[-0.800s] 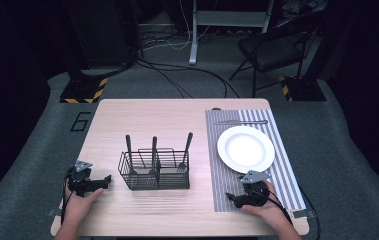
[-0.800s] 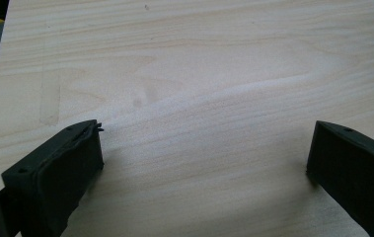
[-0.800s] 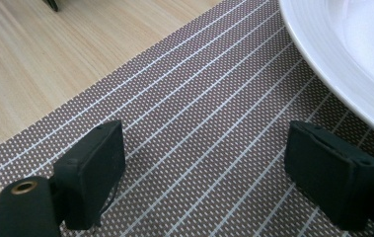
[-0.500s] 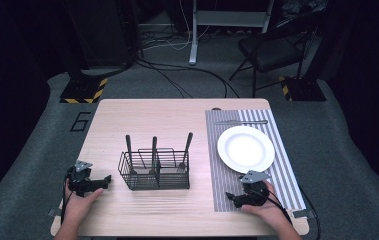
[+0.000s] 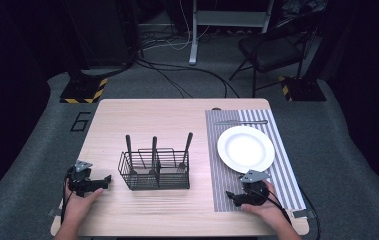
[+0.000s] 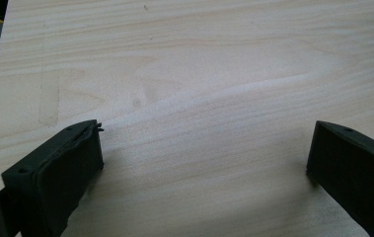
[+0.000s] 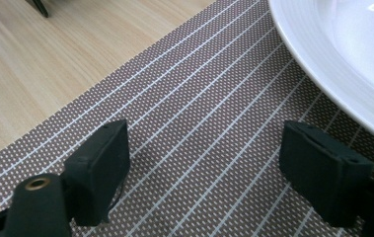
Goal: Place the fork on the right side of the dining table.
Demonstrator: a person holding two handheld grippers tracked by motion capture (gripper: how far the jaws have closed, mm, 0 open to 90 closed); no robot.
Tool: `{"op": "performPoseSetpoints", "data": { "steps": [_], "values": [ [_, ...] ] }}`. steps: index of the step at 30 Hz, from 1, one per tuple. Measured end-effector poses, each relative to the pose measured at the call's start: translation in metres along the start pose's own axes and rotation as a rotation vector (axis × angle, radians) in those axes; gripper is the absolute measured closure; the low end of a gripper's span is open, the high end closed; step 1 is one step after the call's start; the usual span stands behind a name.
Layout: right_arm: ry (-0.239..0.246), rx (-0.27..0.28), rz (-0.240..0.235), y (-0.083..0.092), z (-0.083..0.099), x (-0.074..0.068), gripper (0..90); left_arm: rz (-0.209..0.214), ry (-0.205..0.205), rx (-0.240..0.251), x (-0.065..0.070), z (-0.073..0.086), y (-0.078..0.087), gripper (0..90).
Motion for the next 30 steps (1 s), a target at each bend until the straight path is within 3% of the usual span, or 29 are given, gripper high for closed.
{"op": "performPoseSetpoints", "data": {
  "steps": [6,13,23,30],
  "values": [
    [-0.021,-0.003,-0.002,0.003,-0.002,0.000,31.2,0.000,0.000,0.000,0.000,0.000,0.000,0.4],
    [-0.083,0.072,-0.011,0.012,-0.013,-0.005,31.7,0.001,-0.001,0.000,0.000,0.000,0.000,0.4],
    [-0.076,0.081,-0.061,0.018,-0.036,-0.016,30.9,0.002,-0.003,0.000,0.000,0.000,0.000,0.4],
    [-0.039,0.089,-0.061,0.025,-0.050,-0.021,31.0,0.003,-0.004,0.001,0.000,0.000,0.000,0.4]
  ]
}}
Point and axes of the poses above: each handheld gripper's, and its own axes: y roughly backward along the jaws, z roughly out of its underside, x roughly to its right, the point moved 2 cm from there along -y, roughly forward along the jaws, and after that the axes turned 15 degrees about -z, right-handed, at the moved point
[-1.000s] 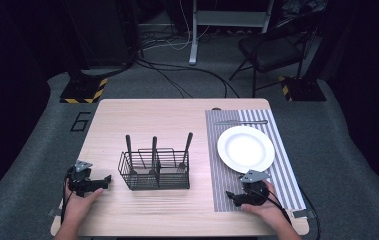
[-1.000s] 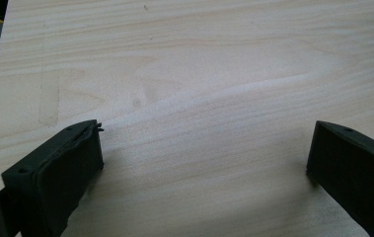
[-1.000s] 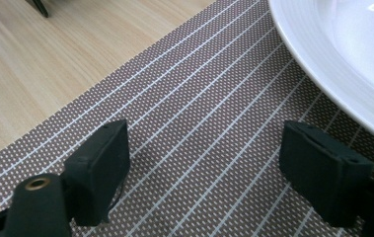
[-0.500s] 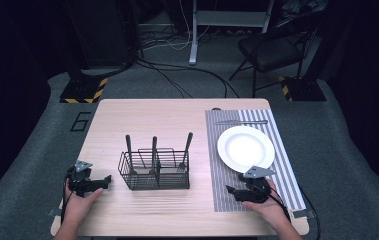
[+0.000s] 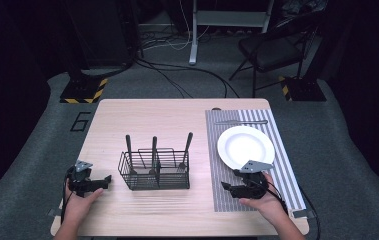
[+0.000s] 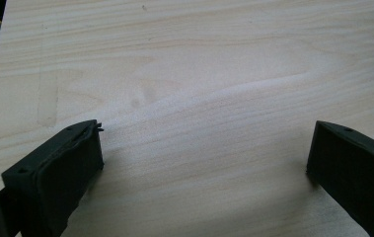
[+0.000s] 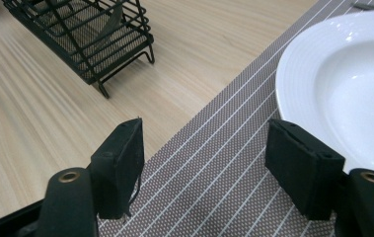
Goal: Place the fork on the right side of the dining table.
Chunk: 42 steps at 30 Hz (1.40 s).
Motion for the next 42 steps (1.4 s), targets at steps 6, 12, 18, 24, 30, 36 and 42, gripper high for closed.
{"op": "performPoseSetpoints", "data": {
  "steps": [6,12,18,24,30,36,42],
  "values": [
    [0.017,0.023,0.016,0.004,-0.012,-0.002,35.1,0.000,0.000,0.000,0.000,0.000,0.000,0.4],
    [0.010,0.032,0.029,0.006,-0.021,-0.003,40.5,0.000,0.000,0.000,0.000,0.000,0.000,0.4],
    [0.010,0.042,0.038,0.007,-0.032,-0.004,43.4,0.000,0.000,0.000,0.000,0.000,0.000,0.4],
    [0.003,0.044,0.034,0.006,-0.041,-0.007,44.7,0.000,0.000,0.000,0.000,0.000,0.000,0.4],
    [0.018,0.039,0.026,0.004,-0.053,-0.010,47.9,0.000,0.000,0.000,0.000,0.000,0.000,0.4],
    [0.043,0.031,0.033,0.000,-0.065,-0.014,49.7,0.000,0.000,0.000,0.000,0.000,0.000,0.4],
    [0.036,0.049,0.024,-0.004,-0.076,-0.016,51.9,0.000,0.001,0.000,0.000,0.000,0.000,0.4]
  ]
}}
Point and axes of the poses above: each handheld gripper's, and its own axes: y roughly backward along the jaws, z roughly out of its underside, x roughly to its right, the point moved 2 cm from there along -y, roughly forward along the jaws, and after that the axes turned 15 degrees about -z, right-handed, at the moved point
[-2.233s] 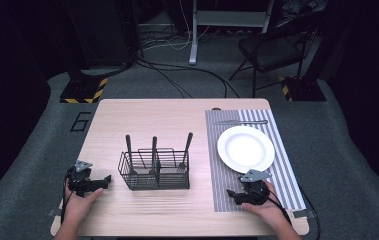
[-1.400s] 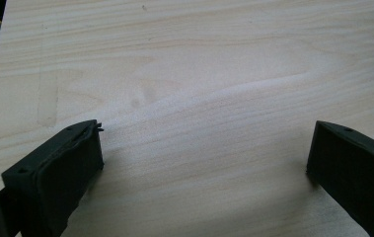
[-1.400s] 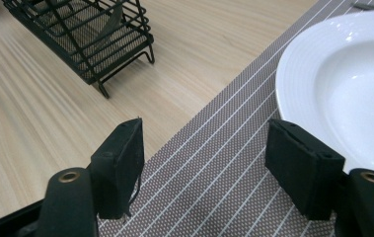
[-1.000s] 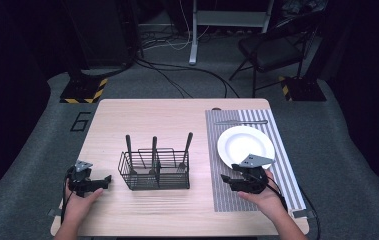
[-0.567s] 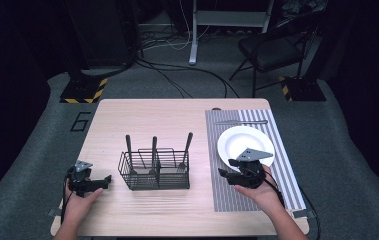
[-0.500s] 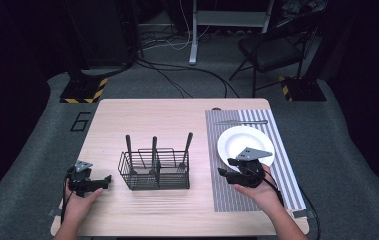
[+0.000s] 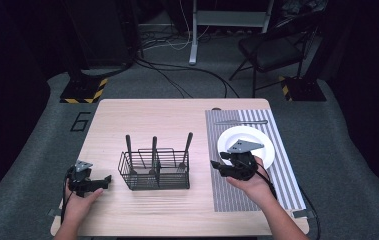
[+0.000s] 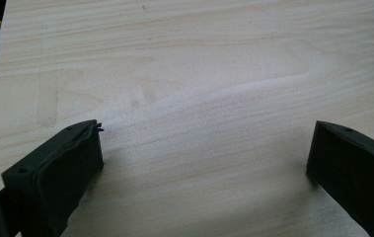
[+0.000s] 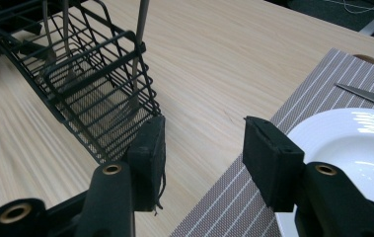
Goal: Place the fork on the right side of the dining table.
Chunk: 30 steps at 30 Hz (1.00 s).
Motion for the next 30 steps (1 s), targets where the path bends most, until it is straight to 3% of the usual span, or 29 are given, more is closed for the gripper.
{"op": "performPoseSetpoints", "data": {
  "steps": [10,16,22,30],
  "values": [
    [0.023,0.013,-0.019,-0.009,-0.019,-0.004,53.2,0.000,0.000,0.000,0.000,0.000,0.000,0.4],
    [0.012,0.023,-0.048,-0.014,-0.030,-0.007,53.3,0.000,0.000,0.000,0.000,0.000,0.000,0.4],
    [0.042,0.018,-0.044,-0.018,-0.041,-0.011,55.1,0.000,0.000,0.000,0.000,0.000,0.000,0.4],
    [0.026,0.050,-0.061,-0.019,-0.059,-0.009,57.0,0.002,0.007,0.005,0.001,0.000,0.000,0.4]
  ]
}}
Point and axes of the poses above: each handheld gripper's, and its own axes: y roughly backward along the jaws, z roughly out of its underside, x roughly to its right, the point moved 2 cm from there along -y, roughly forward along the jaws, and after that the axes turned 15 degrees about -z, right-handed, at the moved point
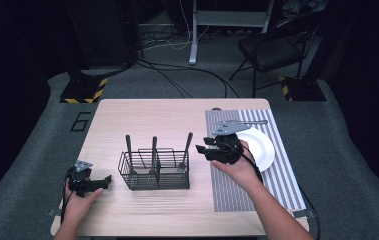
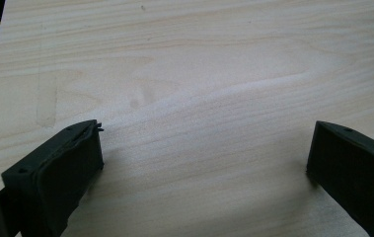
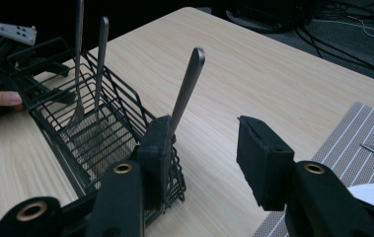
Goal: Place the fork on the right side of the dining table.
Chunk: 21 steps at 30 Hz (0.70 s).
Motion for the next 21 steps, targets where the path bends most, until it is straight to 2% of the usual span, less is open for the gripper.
{"op": "performPoseSetpoints", "data": {
  "steps": [9,21],
  "values": [
    [-0.011,0.006,-0.017,-0.010,-0.011,0.005,59.9,-0.001,-0.003,0.000,0.000,0.000,0.000,0.4],
    [0.008,0.001,-0.038,-0.022,-0.028,0.003,63.1,-0.001,-0.002,0.000,0.000,0.000,0.000,0.4]
  ]
}}
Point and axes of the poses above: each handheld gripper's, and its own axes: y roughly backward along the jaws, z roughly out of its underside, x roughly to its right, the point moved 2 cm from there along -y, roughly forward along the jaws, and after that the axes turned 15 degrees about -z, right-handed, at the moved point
